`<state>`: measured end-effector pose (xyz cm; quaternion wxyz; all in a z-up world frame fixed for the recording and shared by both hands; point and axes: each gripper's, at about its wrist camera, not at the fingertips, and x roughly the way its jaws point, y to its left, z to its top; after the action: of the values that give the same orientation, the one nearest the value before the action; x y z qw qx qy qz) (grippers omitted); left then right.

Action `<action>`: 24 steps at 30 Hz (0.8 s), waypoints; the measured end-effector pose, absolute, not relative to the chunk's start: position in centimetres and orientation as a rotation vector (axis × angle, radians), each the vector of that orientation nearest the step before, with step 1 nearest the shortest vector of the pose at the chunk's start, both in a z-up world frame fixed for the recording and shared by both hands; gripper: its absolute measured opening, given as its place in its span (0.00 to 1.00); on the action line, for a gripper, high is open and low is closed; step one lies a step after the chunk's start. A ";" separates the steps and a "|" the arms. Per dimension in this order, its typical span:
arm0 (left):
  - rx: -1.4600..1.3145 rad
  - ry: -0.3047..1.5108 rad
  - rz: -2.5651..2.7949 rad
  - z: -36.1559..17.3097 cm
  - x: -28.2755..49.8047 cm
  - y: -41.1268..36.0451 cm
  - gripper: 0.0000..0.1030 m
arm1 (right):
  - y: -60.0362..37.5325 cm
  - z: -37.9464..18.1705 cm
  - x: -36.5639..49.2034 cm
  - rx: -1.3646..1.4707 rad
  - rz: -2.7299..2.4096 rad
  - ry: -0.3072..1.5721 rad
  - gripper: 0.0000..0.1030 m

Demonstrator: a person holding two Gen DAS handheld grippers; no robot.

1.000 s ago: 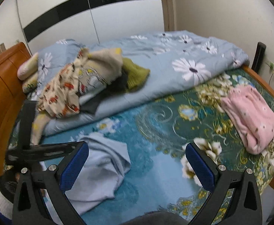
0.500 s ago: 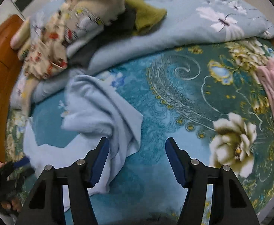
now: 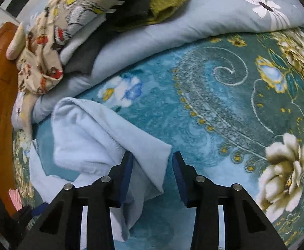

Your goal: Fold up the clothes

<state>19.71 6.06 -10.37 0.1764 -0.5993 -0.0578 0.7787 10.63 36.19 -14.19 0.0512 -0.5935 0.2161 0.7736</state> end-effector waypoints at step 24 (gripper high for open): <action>-1.693 -0.026 2.098 -11.1 21.3 10.8 0.56 | 35.9 -17.5 10.6 -1.803 2.230 0.404 0.20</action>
<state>21.28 10.78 -11.08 0.2210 -0.6124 -0.0095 0.7590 10.55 35.88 -17.48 0.1225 -0.6178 0.1383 0.7643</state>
